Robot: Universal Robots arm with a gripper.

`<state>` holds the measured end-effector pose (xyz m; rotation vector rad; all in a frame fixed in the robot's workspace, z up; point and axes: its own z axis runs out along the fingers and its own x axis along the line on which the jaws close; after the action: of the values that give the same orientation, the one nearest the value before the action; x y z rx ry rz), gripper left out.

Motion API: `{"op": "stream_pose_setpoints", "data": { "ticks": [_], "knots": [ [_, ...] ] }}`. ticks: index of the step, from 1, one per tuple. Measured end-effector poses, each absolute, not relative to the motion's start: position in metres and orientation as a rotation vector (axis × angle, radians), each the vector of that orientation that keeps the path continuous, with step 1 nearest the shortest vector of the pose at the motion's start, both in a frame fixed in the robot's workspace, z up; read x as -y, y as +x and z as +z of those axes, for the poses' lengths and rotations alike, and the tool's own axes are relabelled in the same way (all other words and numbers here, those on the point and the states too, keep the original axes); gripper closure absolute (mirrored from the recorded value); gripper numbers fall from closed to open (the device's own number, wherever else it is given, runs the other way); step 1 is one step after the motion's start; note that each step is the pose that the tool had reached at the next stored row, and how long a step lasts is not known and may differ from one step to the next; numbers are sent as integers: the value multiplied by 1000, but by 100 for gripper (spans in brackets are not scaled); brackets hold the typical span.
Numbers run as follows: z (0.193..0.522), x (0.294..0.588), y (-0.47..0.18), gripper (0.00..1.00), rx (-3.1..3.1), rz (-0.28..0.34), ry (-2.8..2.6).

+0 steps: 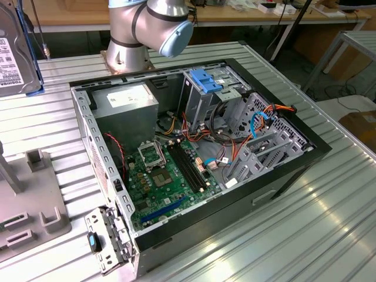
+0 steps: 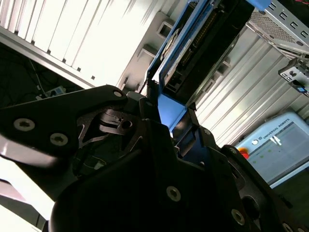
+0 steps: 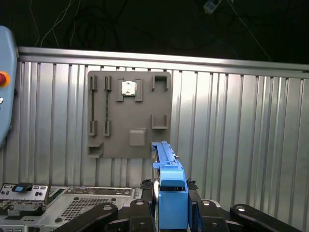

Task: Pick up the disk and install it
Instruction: 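Pick up the disk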

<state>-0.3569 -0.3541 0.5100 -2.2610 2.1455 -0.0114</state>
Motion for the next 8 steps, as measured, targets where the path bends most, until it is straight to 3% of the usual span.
{"op": "stream_pose_setpoints", "data": {
  "ticks": [8],
  "knots": [
    [510, 354, -348, 64, -2146, -11, -2261]
  ]
}}
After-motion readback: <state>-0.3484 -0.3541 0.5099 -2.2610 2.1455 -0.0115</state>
